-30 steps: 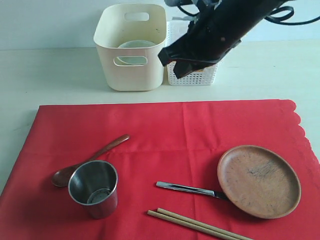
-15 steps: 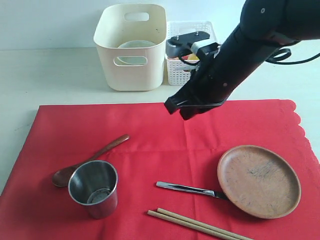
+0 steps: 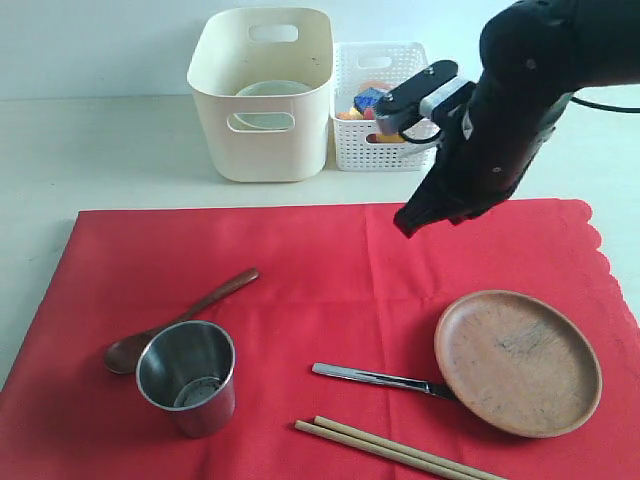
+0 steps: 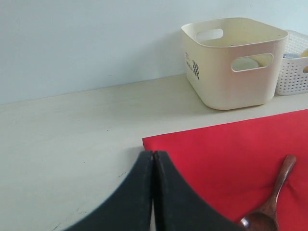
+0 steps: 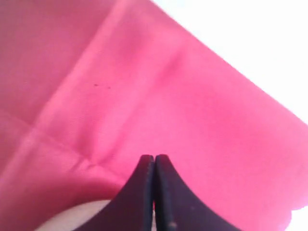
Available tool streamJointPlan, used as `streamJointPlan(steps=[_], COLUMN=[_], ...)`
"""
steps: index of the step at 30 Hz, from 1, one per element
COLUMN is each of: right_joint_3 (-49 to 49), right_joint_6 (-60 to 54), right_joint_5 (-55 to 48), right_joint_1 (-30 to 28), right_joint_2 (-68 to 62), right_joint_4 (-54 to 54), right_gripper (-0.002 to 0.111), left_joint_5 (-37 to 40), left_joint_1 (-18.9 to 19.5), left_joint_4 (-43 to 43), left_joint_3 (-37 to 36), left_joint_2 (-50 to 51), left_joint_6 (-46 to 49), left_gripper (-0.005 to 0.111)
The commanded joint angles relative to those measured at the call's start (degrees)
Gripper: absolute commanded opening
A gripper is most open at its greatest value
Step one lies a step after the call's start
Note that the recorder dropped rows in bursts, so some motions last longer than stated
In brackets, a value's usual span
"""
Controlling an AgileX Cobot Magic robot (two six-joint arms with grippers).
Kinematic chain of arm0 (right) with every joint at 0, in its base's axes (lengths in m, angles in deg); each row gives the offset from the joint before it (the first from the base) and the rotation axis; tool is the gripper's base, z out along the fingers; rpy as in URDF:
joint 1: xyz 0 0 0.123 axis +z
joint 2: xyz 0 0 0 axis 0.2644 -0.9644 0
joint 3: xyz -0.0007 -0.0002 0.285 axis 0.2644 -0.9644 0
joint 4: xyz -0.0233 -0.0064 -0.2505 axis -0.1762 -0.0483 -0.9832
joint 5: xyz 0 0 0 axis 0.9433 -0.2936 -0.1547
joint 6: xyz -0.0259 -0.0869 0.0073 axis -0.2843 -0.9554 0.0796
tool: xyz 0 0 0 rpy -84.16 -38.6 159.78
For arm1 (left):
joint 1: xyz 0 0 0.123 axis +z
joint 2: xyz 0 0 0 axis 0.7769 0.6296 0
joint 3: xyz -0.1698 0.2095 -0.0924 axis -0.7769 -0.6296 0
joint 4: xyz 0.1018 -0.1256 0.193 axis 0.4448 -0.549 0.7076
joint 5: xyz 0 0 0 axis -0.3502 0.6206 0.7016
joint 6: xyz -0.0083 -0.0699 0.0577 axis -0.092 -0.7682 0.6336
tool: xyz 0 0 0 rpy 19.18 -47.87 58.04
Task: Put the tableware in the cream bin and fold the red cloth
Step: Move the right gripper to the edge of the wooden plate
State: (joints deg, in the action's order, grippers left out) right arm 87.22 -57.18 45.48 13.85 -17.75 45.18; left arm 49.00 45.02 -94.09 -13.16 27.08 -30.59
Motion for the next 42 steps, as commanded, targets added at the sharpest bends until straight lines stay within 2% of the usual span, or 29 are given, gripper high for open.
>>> streamJointPlan(steps=[1, 7, 11, 18, 37, 39, 42], right_joint_3=[-0.15, -7.85, -13.18, -14.3, -14.3, -14.3, -14.39], right_joint_6=[2.56, 2.56, 2.23, -0.41, 0.27, 5.29, 10.61], right_joint_5=[-1.48, 1.74, 6.39, 8.62, 10.43, 10.09, 7.68], right_joint_1=[-6.44, -19.66, -23.95, -23.84, -23.84, -23.84, -23.84], right_joint_2=[1.19, 1.19, 1.19, 1.19, 1.19, 1.05, 0.56], right_joint_4=[-2.19, -1.0, 1.81, 5.9, 6.16, 4.22, -0.58], right_gripper=[0.0, 0.0, 0.0, 0.0, 0.0, 0.008, 0.024], left_joint_5=[-0.12, -0.12, -0.12, -0.12, -0.12, -0.12, -0.12], left_joint_1=[0.03, 0.03, 0.03, 0.03, 0.03, 0.03, 0.03], left_joint_4=[0.0, 0.0, 0.0, 0.0, 0.0, 0.0, 0.0], left_joint_3=[-0.18, -0.18, -0.18, -0.18, -0.18, -0.18, -0.18], left_joint_2=[-0.38, -0.38, -0.38, -0.38, -0.38, -0.38, -0.38], left_joint_6=[0.06, 0.06, 0.06, 0.06, 0.06, 0.06, 0.06], left_gripper=[0.002, 0.002, 0.002, 0.002, 0.002, 0.002, 0.002])
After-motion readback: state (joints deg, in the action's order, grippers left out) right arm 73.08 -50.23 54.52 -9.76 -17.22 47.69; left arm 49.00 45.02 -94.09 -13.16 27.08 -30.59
